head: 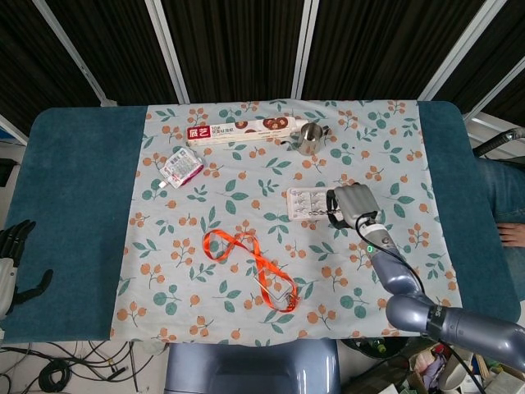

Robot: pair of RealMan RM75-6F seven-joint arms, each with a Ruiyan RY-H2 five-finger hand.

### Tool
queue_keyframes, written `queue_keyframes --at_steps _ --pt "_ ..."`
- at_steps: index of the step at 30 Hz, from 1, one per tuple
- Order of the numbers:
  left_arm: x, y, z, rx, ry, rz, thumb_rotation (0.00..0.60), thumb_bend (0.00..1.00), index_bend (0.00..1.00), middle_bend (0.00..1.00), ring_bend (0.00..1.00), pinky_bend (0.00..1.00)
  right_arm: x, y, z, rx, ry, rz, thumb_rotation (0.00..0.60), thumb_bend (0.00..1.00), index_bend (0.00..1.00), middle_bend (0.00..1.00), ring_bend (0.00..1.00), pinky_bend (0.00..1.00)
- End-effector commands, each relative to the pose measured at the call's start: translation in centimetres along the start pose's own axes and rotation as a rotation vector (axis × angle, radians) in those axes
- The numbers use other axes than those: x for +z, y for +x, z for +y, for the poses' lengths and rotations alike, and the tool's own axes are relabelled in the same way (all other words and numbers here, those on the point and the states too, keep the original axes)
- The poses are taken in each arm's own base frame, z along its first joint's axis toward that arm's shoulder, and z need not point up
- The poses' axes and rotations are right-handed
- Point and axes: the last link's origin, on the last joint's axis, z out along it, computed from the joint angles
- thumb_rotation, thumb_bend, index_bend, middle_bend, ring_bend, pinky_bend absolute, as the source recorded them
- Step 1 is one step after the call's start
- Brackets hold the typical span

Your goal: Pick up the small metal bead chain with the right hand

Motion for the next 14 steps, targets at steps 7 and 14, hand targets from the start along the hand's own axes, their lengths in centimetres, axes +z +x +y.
queue_keyframes --at_steps 7,14 --pt "0.0 0.0 0.0 -0.004 -0.003 0.0 0.6 0.34 0.0 0.04 0.0 0.0 -0.7 3.4 -3.6 0.175 0.073 0.02 0.6 0.39 0.6 0.47 0.48 0.29" --pt "0.0 0.0 0.0 -0.004 -0.003 0.001 0.6 0.34 0.0 0.04 0.0 0.0 -1.3 4.0 -4.1 0.184 0.094 0.017 0.6 0.39 0.6 0.47 0.48 0.29"
